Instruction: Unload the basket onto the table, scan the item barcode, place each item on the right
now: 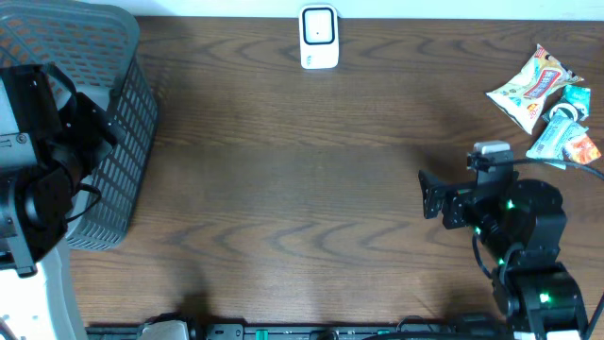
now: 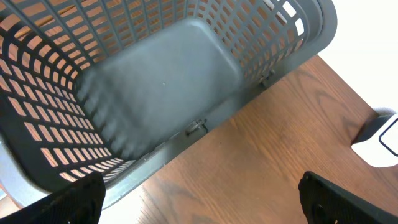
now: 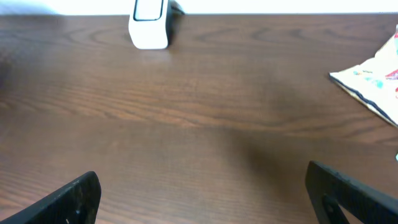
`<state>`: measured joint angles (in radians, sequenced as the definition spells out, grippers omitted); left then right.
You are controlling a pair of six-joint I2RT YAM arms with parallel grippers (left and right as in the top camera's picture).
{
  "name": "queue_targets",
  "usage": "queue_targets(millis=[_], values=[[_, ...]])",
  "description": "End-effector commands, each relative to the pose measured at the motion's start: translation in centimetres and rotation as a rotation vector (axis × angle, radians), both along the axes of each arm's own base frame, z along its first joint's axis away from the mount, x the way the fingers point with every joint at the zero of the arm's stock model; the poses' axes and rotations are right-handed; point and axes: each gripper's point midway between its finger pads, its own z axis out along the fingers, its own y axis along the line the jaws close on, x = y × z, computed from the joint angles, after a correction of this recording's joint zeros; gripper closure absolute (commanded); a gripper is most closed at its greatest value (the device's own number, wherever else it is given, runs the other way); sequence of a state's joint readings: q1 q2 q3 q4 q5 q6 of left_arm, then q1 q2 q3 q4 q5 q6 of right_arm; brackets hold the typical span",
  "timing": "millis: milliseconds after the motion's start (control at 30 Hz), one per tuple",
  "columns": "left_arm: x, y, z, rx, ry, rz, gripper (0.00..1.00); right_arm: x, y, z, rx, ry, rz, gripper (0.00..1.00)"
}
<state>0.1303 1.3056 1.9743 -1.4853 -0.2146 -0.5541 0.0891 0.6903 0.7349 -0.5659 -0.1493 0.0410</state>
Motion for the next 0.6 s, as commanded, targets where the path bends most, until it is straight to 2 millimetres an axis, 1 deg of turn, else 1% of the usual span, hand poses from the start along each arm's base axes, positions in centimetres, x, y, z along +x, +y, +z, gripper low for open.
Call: queue_targets(millis=[0, 267, 533, 567], values=[[-0.1, 0.2, 0.2, -0.002, -0.006, 0.013, 0.02, -0.3, 0.4, 0.2, 0.017, -0.022, 0.017, 0.01], [-0.1, 0.2, 0.2, -0.002, -0.006, 0.013, 0.02, -0.9, 0.3, -1.1, 0.011, 0.039, 0.016, 0.01], [-0.1, 0.2, 0.2, -0.002, -0.006, 0.013, 0.02, -3.1, 0.1, -4.1, -0.001, 0.19, 0.015, 0.01], [-0.1, 0.2, 0.2, -0.002, -0.006, 0.013, 0.02, -3.7, 0.1, -4.7, -0.005, 0.224, 0.015, 0.01]])
